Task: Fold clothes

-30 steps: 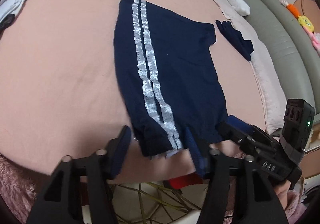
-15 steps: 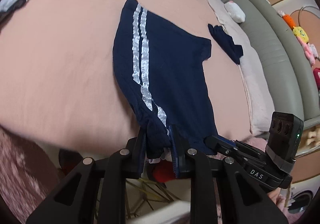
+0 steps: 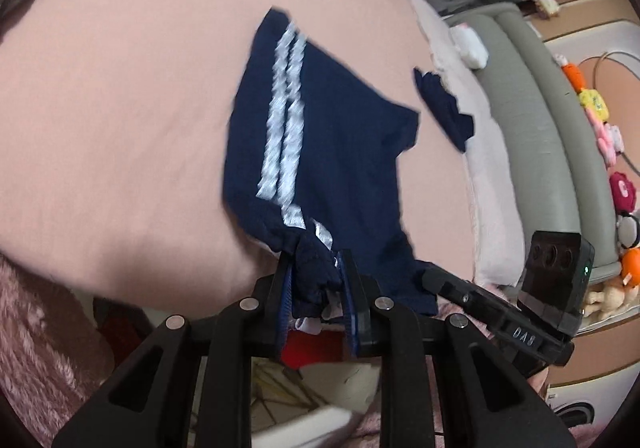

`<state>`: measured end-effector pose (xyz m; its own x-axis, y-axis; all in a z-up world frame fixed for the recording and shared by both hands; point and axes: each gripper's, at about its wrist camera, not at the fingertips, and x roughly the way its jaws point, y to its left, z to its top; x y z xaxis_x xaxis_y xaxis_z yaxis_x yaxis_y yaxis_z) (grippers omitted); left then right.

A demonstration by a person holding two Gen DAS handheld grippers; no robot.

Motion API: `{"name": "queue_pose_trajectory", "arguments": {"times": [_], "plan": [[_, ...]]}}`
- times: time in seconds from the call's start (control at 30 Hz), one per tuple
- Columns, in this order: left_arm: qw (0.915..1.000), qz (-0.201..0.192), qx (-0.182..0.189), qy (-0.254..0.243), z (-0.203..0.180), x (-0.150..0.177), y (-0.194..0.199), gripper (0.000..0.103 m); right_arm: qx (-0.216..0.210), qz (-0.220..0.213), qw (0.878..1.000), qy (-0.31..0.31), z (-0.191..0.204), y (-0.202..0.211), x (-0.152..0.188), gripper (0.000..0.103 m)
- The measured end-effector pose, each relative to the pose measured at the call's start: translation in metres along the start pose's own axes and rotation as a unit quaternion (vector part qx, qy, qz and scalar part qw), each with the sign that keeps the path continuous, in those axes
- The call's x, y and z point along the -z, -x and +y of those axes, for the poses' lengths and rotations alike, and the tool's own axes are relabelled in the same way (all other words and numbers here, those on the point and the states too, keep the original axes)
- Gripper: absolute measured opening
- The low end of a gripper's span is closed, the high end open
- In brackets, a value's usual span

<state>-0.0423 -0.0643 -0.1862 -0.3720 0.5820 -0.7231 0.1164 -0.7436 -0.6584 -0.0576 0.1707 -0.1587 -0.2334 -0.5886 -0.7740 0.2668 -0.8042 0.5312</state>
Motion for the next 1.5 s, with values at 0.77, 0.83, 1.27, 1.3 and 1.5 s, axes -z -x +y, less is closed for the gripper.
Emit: {"name": "queue_pose_trajectory", "arguments": {"times": [0.77,0.83,1.27,1.3,1.5], "plan": [[0.9974,0.012,0.038,0.059,0.025,-0.006,-0.005,0.023,-0.012,0.071,0.995,-0.065,-0.017,-0.037,0.01,0.055],[0.9973,0.02,0.035,0.062,0.026,0.0,-0.009,0.023,-0.039,0.049,0.995,-0.077,-0.019,-0.04,0.017,0.056],[0.9971,0.069,0.003,0.033,0.009,0.035,-0.012,0.023,-0.044,0.08,0.995,-0.044,0.009,-0.032,0.038,0.012],[0.9971,0.071,-0.001,0.026,0.006,0.034,-0.011,0.023,-0.048,0.08,0.994,-0.05,0.009,-0.032,0.036,0.012],[0.9948,0.087,0.035,0.04,-0.008,0.011,0.007,0.023,-0.072,0.068,0.994,-0.054,0.009,-0.014,0.013,0.012]]}}
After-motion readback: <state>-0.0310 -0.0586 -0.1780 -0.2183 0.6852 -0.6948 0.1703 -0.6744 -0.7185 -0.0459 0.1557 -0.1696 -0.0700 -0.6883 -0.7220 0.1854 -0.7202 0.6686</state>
